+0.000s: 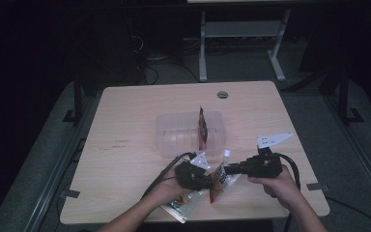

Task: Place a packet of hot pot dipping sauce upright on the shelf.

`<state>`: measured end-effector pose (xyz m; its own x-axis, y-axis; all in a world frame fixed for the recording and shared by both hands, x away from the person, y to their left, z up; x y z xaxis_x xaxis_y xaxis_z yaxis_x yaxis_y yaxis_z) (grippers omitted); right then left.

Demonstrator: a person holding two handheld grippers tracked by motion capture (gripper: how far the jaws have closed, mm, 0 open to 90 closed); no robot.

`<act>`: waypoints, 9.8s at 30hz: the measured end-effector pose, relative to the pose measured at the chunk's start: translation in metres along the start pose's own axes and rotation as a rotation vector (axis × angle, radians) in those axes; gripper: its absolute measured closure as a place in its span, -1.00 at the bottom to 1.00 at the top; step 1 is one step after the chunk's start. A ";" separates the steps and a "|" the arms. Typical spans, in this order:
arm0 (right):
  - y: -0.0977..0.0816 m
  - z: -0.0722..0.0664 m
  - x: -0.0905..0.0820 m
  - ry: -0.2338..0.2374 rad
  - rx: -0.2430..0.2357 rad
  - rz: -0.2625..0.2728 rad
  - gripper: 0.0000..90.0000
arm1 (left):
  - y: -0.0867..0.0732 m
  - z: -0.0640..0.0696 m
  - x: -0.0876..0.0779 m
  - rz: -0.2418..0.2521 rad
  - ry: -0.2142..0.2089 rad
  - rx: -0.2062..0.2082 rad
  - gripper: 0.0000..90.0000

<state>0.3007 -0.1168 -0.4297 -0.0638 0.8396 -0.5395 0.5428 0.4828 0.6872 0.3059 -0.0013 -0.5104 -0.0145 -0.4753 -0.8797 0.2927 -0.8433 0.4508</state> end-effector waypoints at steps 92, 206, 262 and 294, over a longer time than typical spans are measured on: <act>0.133 0.084 -0.043 -0.248 -0.046 0.016 1.00 | -0.183 -0.051 -0.112 0.051 0.142 -0.324 -0.17; -0.044 0.056 0.015 -0.501 0.083 -0.186 -0.66 | -0.090 0.030 -0.047 -0.050 -0.033 -0.100 0.99; -0.050 0.063 0.030 -0.509 0.082 -0.233 -0.79 | -0.118 -0.036 -0.055 -0.054 0.099 -0.102 -0.53; -0.052 0.055 0.034 -0.393 0.122 -0.282 -0.86 | -0.121 -0.038 -0.054 -0.065 0.109 -0.113 0.94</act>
<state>0.3164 -0.1269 -0.5111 0.0858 0.5118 -0.8548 0.6453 0.6251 0.4390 0.3075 0.1359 -0.5234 0.0655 -0.3857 -0.9203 0.3999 -0.8349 0.3783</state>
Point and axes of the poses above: each handheld gripper's, and its own axes: x roughly forward along the jaws, y roughly out of its top, z roughly to its right, the point moved 9 cm from there along x, roughly forward along the jaws, and after that the axes turned 14 degrees about -z, right-handed, at the moved point
